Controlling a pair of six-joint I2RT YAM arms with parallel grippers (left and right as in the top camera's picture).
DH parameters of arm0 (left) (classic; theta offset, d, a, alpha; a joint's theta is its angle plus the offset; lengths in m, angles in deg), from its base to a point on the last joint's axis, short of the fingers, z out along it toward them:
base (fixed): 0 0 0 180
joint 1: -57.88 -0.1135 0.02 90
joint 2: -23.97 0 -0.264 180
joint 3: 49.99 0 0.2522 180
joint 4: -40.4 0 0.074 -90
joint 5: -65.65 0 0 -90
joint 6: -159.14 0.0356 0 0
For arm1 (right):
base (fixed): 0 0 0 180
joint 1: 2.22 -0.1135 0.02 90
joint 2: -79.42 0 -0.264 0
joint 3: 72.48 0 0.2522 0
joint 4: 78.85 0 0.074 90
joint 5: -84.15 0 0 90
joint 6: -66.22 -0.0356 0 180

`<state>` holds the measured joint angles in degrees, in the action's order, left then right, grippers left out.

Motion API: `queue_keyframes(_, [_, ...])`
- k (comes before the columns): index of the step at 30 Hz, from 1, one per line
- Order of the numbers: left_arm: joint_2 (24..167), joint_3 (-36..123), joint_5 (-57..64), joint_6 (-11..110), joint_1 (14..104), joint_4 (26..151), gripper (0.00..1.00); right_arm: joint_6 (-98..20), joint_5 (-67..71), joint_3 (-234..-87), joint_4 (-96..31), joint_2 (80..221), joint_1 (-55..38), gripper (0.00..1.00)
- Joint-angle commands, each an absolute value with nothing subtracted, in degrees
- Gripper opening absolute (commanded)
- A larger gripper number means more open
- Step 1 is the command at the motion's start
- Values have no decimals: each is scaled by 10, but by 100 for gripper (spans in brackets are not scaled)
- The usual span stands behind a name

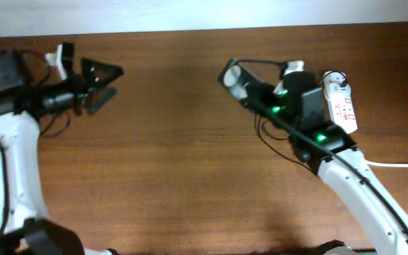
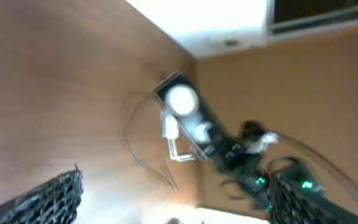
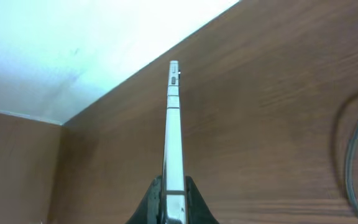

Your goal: Plug charger to phone and switch on socket

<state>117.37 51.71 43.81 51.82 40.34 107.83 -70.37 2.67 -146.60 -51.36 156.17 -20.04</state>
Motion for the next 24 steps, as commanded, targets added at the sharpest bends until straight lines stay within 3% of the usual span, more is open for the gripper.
queue_keyframes(1, [1102, 469, 350, 642, 370, 1097, 99, -708, 136, -1450, -520, 1544, -139, 4])
queue_keyframes(4, [1037, 267, 262, 466, 364, 909, 99, -708, 169, -1420, -530, 1544, -104, 4])
queue_keyframes(7, [1022, 38, 290, 131, 396, 565, 99, -708, 179, -1405, -537, 1545, -104, 4])
queue_keyframes(8, [1037, 1, 285, 15, 440, 469, 99, -709, 180, -1401, -550, 1545, -105, 4])
queue_keyframes(13, [1154, 0, 256, -303, 627, 163, 99, -771, 219, -1400, -568, 1545, -123, 4])
queue_keyframes(17, [1219, 2, 250, -409, 680, 47, 99, -803, 210, -1400, -572, 1545, -188, 4])
queue_keyframes(22, [1219, 2, 238, -413, 688, -39, 99, -943, 89, -1400, -576, 1549, -304, 4])
queue_keyframes(24, [1219, 2, 237, -413, 694, -41, 89, -1012, 73, -1400, -576, 1549, -325, 4])
